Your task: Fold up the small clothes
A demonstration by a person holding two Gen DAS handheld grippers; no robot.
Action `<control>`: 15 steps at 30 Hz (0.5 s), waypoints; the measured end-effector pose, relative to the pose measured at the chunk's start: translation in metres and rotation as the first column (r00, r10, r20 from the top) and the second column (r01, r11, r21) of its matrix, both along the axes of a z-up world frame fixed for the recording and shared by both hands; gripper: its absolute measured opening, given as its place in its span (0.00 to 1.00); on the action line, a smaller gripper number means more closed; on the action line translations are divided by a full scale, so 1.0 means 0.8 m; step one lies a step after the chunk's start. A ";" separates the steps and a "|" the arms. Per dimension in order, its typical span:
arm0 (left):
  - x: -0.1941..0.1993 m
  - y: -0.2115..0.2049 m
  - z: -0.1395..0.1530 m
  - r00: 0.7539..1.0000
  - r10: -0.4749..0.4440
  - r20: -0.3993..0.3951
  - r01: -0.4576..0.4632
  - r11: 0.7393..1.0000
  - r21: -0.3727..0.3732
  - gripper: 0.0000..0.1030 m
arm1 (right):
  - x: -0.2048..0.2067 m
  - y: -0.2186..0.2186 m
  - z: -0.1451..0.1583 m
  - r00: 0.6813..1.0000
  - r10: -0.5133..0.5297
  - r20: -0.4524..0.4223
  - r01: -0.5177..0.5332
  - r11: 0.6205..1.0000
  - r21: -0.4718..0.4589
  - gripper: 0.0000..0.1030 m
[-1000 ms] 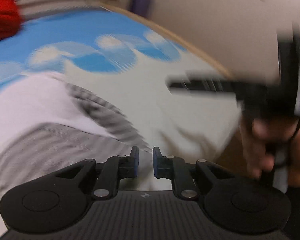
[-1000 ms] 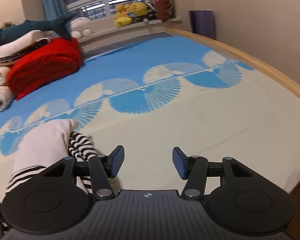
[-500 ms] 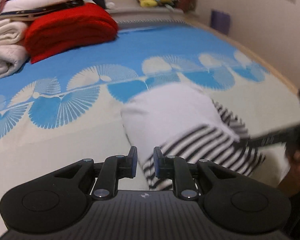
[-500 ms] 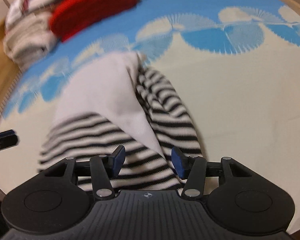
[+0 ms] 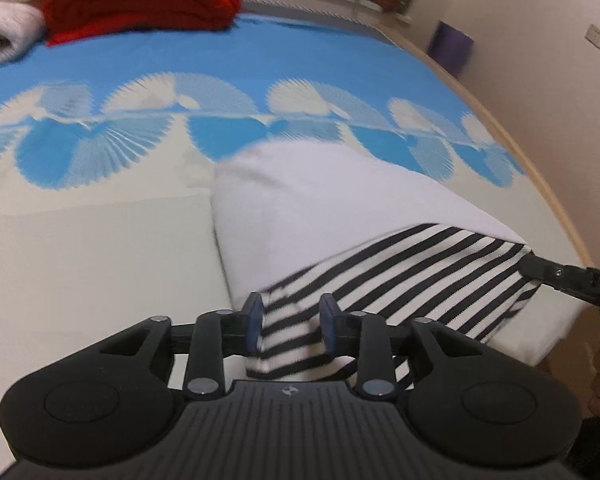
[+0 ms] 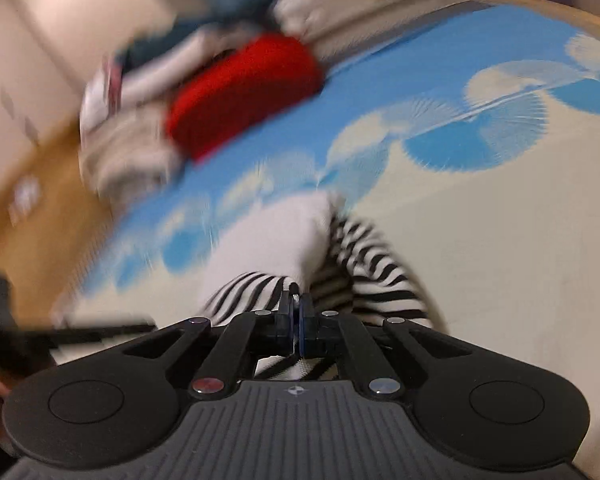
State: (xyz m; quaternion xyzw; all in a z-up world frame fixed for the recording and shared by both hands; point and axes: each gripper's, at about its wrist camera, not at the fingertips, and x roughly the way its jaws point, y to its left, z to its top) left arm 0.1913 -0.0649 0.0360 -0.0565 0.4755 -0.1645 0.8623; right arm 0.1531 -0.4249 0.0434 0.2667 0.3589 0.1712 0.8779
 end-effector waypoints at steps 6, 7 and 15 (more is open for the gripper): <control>-0.002 -0.046 -0.027 0.989 -0.131 -0.063 0.136 0.988 0.071 0.40 | -0.022 -0.035 -0.013 0.996 -0.021 -0.089 0.015 0.997 -0.074 0.01; -0.002 -0.053 -0.036 0.987 -0.141 -0.079 0.149 0.983 0.108 0.42 | -0.022 -0.035 -0.019 0.994 -0.013 -0.109 0.003 0.996 -0.089 0.01; 0.000 -0.080 -0.073 0.973 -0.182 -0.142 0.211 0.951 0.228 0.47 | 0.014 0.010 -0.090 0.919 0.036 -0.393 -0.164 0.940 -0.299 0.01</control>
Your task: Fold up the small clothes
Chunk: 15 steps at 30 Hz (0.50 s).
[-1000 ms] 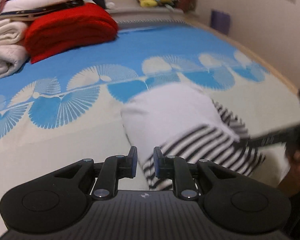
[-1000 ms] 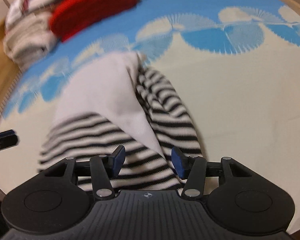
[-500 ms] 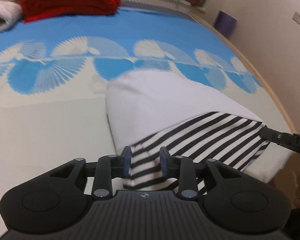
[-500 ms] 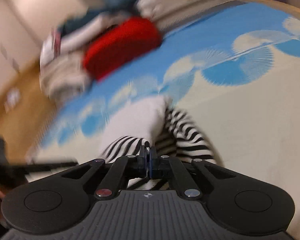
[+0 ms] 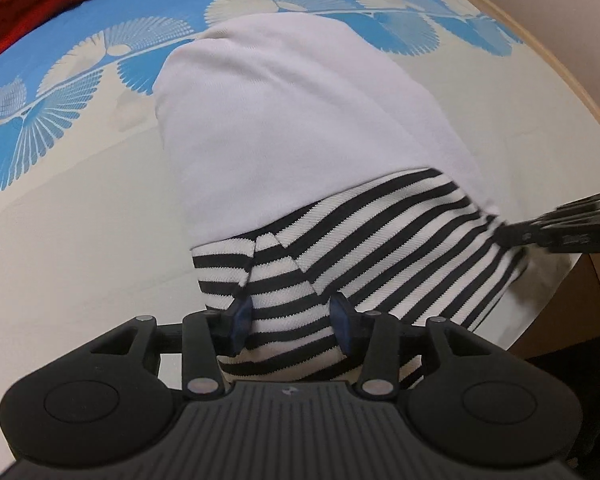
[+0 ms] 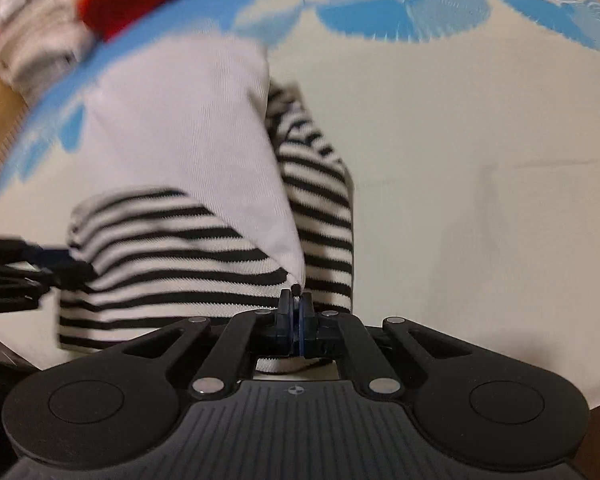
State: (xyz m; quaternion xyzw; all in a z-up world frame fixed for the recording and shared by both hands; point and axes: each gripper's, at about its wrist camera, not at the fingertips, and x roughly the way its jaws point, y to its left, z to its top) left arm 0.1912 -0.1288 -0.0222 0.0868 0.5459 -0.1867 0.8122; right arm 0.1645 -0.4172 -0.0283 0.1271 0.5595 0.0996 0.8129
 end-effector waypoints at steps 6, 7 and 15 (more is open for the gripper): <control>0.009 0.040 0.060 0.962 0.186 0.200 -0.155 0.975 -0.161 0.47 | 0.021 0.029 -0.013 0.997 0.025 -0.070 -0.030 0.997 -0.070 0.01; 0.012 0.046 0.067 0.949 0.217 0.230 -0.173 0.965 -0.196 0.47 | 0.023 0.031 -0.013 0.997 0.030 -0.071 -0.036 0.996 -0.078 0.01; 0.098 0.043 0.043 0.940 0.311 0.142 -0.259 0.918 -0.301 0.25 | 0.021 0.033 -0.008 0.998 0.012 -0.065 -0.018 0.996 -0.083 0.01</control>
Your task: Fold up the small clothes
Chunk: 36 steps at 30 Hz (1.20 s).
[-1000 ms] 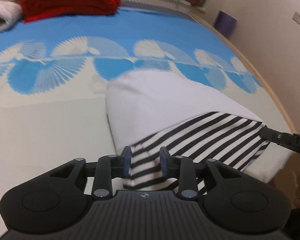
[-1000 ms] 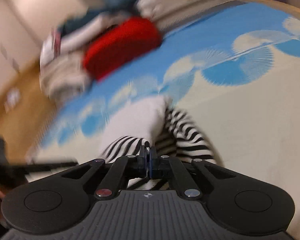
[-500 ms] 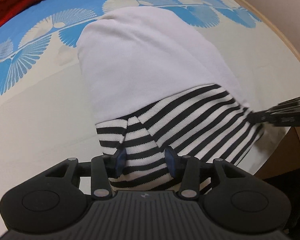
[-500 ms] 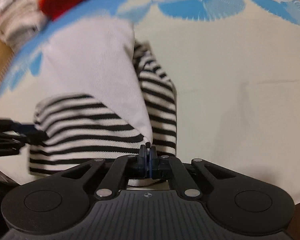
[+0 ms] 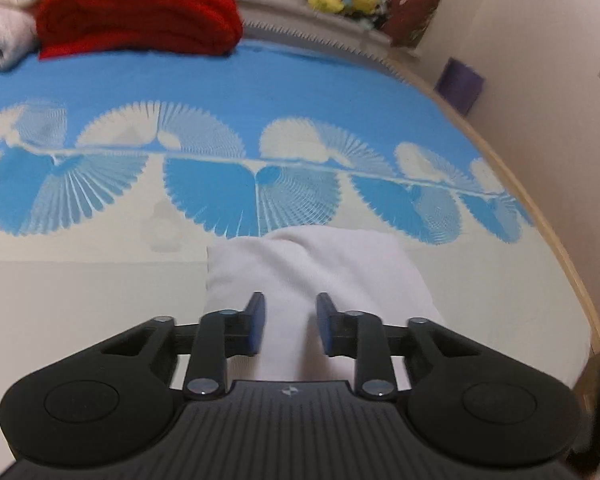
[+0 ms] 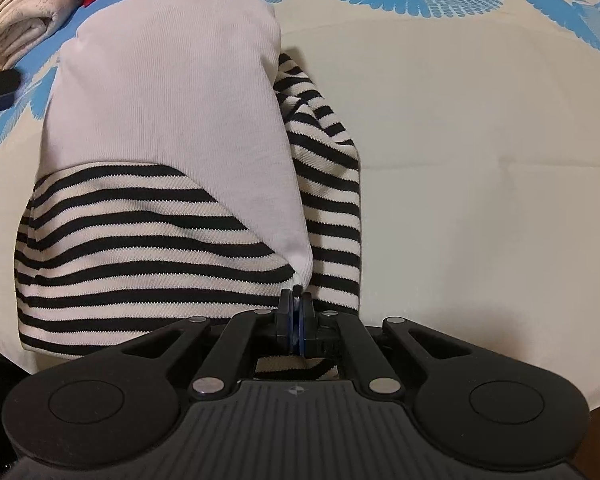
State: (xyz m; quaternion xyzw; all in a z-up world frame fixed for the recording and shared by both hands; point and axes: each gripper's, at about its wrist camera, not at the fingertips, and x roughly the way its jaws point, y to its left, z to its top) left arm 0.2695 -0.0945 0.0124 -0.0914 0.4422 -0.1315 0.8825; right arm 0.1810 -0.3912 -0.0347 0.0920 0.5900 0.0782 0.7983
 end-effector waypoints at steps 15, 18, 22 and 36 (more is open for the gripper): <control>0.017 0.051 -0.008 0.993 0.116 -0.031 -0.118 0.991 -0.068 0.30 | 0.000 -0.017 0.015 0.999 -0.036 0.022 0.035 0.998 0.052 0.09; -0.009 0.039 0.005 0.999 -0.052 0.016 0.053 0.997 -0.061 0.30 | -0.004 -0.045 0.049 0.974 -0.160 0.162 0.136 0.980 0.147 0.27; -0.020 0.016 -0.033 0.961 -0.268 -0.071 0.271 0.962 0.037 0.33 | 0.005 -0.065 0.077 0.887 -0.344 0.308 0.257 0.922 0.288 0.43; -0.007 0.049 -0.021 0.973 -0.218 -0.077 0.222 0.974 0.042 0.46 | 0.126 -0.033 0.001 0.821 -0.553 0.141 0.436 0.768 0.470 0.64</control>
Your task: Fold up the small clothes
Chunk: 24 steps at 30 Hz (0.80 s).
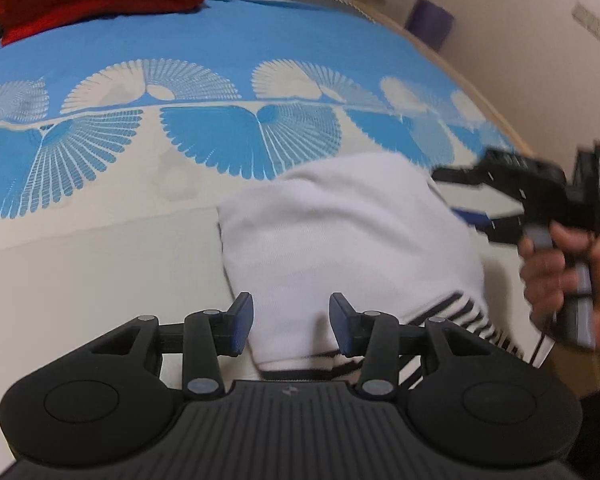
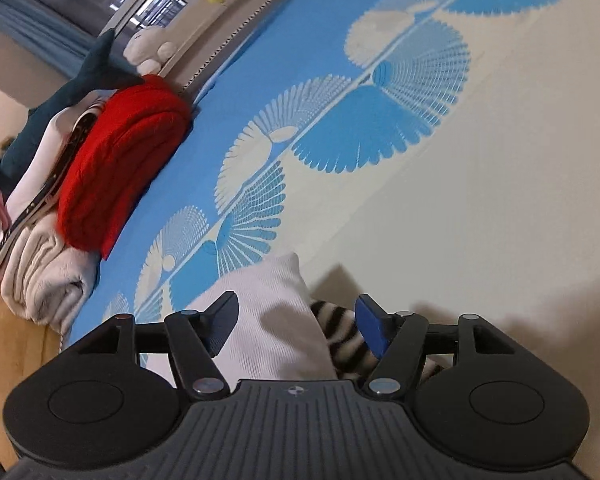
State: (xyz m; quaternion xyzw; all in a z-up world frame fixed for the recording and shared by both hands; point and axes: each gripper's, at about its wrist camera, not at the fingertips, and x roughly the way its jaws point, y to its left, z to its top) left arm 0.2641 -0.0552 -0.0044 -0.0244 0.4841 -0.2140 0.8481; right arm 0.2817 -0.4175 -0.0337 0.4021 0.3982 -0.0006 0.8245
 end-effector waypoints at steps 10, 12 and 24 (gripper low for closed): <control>-0.009 -0.029 0.002 0.995 -0.093 0.020 0.094 0.995 -0.042 0.46 | -0.002 0.009 0.034 0.988 -0.055 0.145 0.089 0.968 -0.235 0.01; -0.013 -0.044 -0.011 0.988 -0.152 -0.006 0.152 0.988 -0.010 0.46 | 0.007 0.019 0.020 0.999 -0.036 0.032 0.046 0.914 -0.402 0.02; -0.042 -0.041 -0.003 0.978 -0.210 -0.011 0.211 0.977 0.036 0.50 | -0.030 0.017 0.051 0.992 0.024 0.127 0.042 0.871 -0.490 0.07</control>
